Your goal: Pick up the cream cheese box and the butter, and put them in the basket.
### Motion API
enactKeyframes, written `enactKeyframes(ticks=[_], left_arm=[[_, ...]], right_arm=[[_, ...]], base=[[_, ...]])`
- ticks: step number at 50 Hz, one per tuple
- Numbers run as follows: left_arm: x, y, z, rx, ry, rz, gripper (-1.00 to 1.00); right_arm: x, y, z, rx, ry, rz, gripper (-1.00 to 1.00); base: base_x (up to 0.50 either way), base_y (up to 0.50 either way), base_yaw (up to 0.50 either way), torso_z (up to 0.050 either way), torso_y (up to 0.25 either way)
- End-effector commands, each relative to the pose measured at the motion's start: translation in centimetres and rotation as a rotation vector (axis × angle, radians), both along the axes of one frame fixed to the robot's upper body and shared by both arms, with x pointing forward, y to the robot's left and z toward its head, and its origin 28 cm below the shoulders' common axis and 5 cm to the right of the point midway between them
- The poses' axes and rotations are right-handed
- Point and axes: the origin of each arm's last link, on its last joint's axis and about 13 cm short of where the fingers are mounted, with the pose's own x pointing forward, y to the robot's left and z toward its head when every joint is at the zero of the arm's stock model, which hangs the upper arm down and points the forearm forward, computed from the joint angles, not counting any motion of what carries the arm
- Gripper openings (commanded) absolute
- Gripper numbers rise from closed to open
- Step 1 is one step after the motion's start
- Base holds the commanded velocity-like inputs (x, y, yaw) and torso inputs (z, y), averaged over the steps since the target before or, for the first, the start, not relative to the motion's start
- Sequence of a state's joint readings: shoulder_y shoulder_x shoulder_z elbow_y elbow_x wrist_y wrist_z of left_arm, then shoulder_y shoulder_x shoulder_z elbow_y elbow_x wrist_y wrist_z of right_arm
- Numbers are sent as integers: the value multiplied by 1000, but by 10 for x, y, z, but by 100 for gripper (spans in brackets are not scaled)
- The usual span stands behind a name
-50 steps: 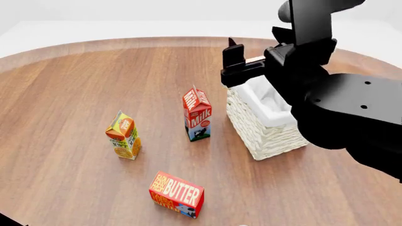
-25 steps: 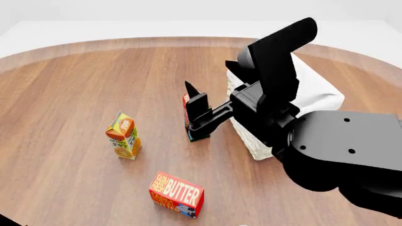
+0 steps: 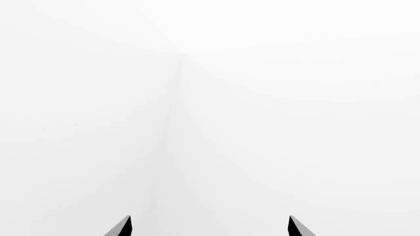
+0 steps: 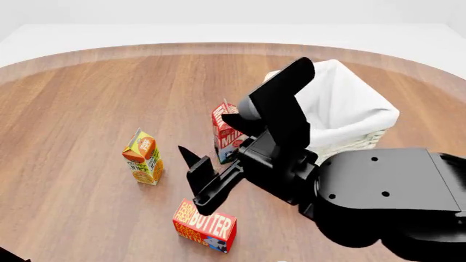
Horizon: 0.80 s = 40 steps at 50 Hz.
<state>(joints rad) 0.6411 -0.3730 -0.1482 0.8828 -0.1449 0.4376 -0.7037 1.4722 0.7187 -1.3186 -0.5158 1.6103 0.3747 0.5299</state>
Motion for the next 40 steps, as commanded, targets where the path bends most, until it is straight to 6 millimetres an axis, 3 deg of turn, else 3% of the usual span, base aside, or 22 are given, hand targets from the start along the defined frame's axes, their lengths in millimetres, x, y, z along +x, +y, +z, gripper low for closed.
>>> enactKeyframes(ticks=[1,21,23,30,40], left_arm=[[1,5,-4,-1,1,0,100],[2,7,-13,1,-1,2,100],[8,17,-23,1,-1,1,100],[9,20,-33,2,-1,1,100],[9,19,-32,3,-2,2,100]], right_arm=[[-3,3,-4,-33,65,50,100],[-6,7,-19,-89,127,78,100],[-6,7,-21,-94,130,80,100],[-4,9,-28,-117,133,77,100],[-3,8,-29,-135,132,72,100]], base=[[0,0,0,0,0],[0,0,0,0,0],[0,0,0,0,0],[0,0,0,0,0],[0,0,0,0,0]])
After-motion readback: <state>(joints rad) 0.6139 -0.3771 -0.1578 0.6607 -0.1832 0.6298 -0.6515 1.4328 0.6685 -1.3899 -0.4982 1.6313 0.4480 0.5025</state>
